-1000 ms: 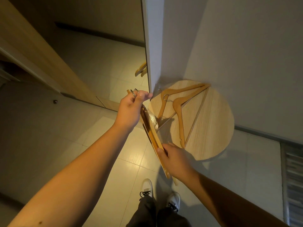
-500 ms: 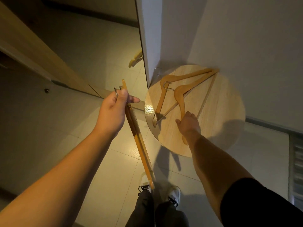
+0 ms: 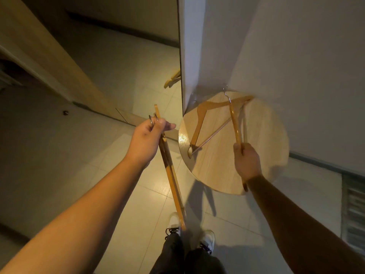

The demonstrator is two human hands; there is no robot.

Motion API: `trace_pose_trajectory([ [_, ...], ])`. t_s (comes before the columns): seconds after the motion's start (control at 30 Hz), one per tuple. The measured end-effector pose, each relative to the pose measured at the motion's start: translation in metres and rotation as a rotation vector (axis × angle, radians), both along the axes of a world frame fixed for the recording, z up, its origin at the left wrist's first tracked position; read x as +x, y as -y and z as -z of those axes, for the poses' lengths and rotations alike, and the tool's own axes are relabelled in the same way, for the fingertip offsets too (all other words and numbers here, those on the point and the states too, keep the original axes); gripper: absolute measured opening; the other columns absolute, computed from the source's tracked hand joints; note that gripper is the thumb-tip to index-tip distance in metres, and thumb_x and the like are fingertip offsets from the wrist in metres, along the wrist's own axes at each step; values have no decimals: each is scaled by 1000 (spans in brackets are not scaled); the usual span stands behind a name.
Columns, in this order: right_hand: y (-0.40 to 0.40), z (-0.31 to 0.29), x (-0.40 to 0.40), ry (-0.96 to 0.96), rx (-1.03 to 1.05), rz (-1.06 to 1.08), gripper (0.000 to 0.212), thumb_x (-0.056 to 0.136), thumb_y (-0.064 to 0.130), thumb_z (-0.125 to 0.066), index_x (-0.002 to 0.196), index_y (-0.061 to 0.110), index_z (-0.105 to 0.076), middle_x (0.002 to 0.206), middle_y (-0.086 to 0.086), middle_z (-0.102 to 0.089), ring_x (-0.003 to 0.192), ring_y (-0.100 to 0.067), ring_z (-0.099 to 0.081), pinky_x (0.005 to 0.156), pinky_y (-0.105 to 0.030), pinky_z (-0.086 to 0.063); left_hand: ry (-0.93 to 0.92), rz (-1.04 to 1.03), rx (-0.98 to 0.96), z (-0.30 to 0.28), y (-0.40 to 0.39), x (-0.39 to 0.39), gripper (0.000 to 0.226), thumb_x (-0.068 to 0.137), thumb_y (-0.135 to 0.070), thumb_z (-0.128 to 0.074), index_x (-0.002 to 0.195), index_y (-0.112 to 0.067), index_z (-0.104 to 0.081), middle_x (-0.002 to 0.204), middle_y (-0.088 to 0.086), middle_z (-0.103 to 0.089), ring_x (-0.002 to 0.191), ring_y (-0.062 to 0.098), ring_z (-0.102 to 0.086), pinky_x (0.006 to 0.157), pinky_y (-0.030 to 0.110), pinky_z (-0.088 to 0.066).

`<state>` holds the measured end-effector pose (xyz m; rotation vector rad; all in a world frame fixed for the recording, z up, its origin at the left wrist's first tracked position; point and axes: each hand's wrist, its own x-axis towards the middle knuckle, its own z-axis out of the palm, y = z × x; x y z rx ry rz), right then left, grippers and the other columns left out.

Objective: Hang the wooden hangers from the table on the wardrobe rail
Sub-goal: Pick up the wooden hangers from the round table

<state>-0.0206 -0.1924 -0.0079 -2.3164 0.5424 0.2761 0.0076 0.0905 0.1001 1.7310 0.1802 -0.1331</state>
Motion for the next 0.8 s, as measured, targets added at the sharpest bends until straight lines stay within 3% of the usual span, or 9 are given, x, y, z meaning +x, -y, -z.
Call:
trace_pose_trajectory([
  [0.1, -2, -52, -35, 56, 92, -45, 45, 83, 74, -24, 91, 40, -52, 71, 6, -62, 69, -14, -63, 68, -43, -57, 10, 1, -47, -27, 5, 1, 27, 91, -33, -53, 95, -14, -72, 97, -5, -75, 103, 8, -65, 85, 26, -41],
  [0.23, -18, -103, -71, 65, 284, -144, 30, 91, 57, -37, 91, 36, -58, 63, 20, -57, 55, 2, -50, 55, -20, -42, 67, 34, -128, -59, 15, 2, 22, 95, -15, -50, 99, -16, -71, 105, 2, -73, 106, 13, -66, 87, 23, -44],
  [0.33, -31, -125, -79, 37, 397, -228, 23, 99, 40, -40, 87, 31, -57, 61, 12, -51, 54, 1, -46, 53, -18, -40, 80, 60, -162, -77, 24, 1, 28, 96, -10, -45, 103, -19, -71, 111, -2, -72, 108, 10, -65, 85, 18, -46],
  [0.43, -45, -139, -81, 14, 428, -294, 23, 101, 37, -39, 85, 33, -55, 68, 11, -51, 61, -1, -47, 57, -17, -38, 80, 61, -153, -87, 33, -1, 26, 96, -18, -49, 103, -25, -73, 112, -9, -71, 108, 2, -63, 80, 11, -45],
  [0.6, -60, -146, -81, -25, 348, -323, 28, 101, 41, -33, 82, 34, -52, 74, 11, -55, 70, -2, -54, 61, -14, -40, 90, 39, -193, -97, 36, -6, 20, 90, -28, -56, 99, -33, -73, 114, -4, -70, 113, 15, -62, 91, 27, -46],
  [0.8, -73, -134, -87, -130, 309, -369, 43, 101, 46, -28, 98, 18, -60, 75, 4, -58, 66, -5, -58, 59, -14, -47, 79, -37, -130, -87, 32, -11, 16, 91, -36, -59, 90, -31, -75, 102, -10, -73, 100, 1, -65, 65, 6, -47],
])
